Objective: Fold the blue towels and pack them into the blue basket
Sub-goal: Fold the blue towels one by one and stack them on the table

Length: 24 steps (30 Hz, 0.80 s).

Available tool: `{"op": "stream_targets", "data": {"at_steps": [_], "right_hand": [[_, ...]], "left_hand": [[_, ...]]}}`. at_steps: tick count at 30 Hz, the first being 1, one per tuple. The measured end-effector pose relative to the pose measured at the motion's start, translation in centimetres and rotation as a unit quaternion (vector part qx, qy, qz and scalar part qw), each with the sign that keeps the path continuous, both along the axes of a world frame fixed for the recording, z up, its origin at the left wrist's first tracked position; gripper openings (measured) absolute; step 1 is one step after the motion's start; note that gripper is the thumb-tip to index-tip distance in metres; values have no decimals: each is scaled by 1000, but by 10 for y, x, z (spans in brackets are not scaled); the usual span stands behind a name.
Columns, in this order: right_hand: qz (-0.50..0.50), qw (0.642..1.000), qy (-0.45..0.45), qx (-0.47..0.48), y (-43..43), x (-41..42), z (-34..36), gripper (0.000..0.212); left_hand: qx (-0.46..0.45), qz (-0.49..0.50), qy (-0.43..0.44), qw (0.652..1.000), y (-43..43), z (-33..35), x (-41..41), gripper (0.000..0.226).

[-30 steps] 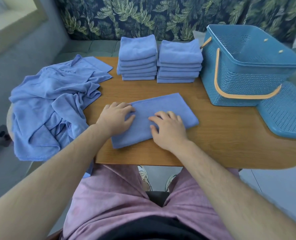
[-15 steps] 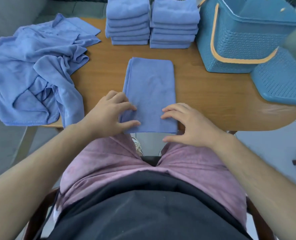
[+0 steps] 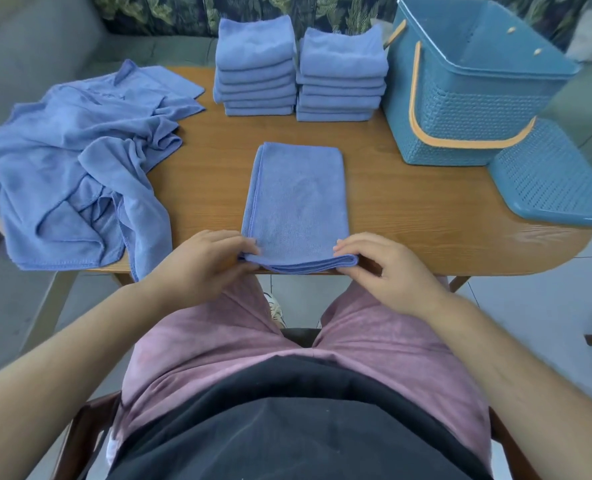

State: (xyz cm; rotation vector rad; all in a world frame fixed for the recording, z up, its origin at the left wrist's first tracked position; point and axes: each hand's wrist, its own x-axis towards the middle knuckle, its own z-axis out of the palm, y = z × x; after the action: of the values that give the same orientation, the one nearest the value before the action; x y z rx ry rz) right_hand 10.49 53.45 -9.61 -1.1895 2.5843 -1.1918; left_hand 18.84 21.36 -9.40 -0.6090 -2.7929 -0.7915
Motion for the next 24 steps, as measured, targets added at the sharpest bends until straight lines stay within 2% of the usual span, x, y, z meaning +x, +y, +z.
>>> {"op": "stream_targets", "data": {"at_steps": [2, 5, 8, 12, 17, 24], "right_hand": [[-2, 999, -50, -17, 0, -3, 10, 13], [-40, 987, -146, -61, -6, -17, 27, 14], [-77, 969, -205, -111, -18, -43, 43, 9], [-107, 973, -189, -82, -38, -87, 51, 5], [-160, 974, -156, -29, -62, -137, 42, 14], [-203, 971, -111, 67, -82, -182, 12, 14]], "left_hand": [[112, 50, -41, 992, 6, 9, 0, 23], [292, 127, -101, 943, 16, 20, -10, 18], [386, 160, -132, 899, 18, 32, -34, 20], [398, 218, -142, 880, 8, 39, -75, 20], [330, 292, -146, 886, -3, 39, -129, 23], [262, 330, -166, 892, -15, 12, -182, 22]]}}
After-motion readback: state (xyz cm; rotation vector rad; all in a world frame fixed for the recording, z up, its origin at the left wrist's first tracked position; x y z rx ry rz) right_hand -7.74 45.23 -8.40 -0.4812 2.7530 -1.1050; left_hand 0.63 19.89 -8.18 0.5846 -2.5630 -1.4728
